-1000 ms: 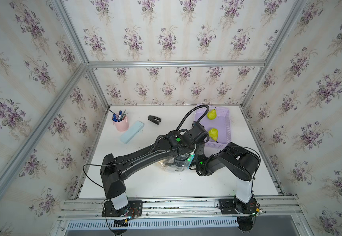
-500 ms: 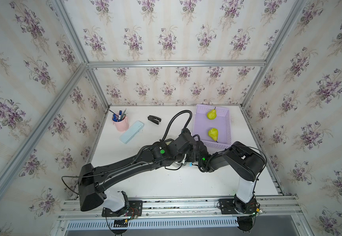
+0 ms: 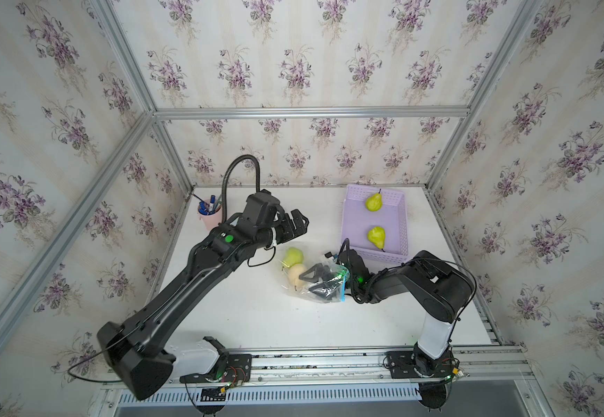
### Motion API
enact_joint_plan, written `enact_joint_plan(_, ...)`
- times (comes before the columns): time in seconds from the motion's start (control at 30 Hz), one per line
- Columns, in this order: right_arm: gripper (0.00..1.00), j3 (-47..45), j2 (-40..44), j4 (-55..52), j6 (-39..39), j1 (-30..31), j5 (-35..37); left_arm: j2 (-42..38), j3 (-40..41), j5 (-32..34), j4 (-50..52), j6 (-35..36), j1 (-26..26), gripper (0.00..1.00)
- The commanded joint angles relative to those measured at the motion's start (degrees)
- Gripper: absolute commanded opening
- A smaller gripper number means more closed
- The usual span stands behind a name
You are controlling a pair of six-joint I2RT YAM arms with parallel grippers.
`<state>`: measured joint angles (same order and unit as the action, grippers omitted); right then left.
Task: Open the zip-top bag and take out the pear
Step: Pick up the pear from the zipper food storage bag.
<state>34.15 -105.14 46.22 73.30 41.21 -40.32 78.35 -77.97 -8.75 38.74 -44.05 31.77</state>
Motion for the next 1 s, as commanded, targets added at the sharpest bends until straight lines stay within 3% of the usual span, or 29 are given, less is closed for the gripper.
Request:
enact_joint_plan(0.0,0.88,0.50,0.82,-0.15,-0.09,-0.16,0.42,5.62,4.17,-8.72,2.17,6.75,-3.42,1.00)
enact_joint_plan(0.23,0.89,3.96,-0.02,-2.27,-1.07,-0.17,-1.07,15.17,9.94,-11.46,-2.67,7.71,-3.97,0.98)
enact_joint_plan(0.37,0.88,4.94,-1.56,-2.62,-0.79,-0.16,-1.41,17.56,12.27,-11.46,-1.93,7.93,-2.27,0.89)
enact_joint_plan(0.47,0.88,5.64,-2.88,-3.37,-0.83,-0.17,-1.50,17.47,16.91,-11.46,-5.40,5.74,-1.78,0.79)
enact_joint_plan(0.83,0.85,7.35,-5.50,-2.74,2.15,-0.60,3.43,21.02,20.54,-13.39,-8.71,5.44,-0.65,0.21)
enact_joint_plan(0.97,0.83,7.28,-5.91,2.35,3.79,-0.52,0.22,20.89,21.10,-14.24,-9.43,5.01,-0.62,0.15)
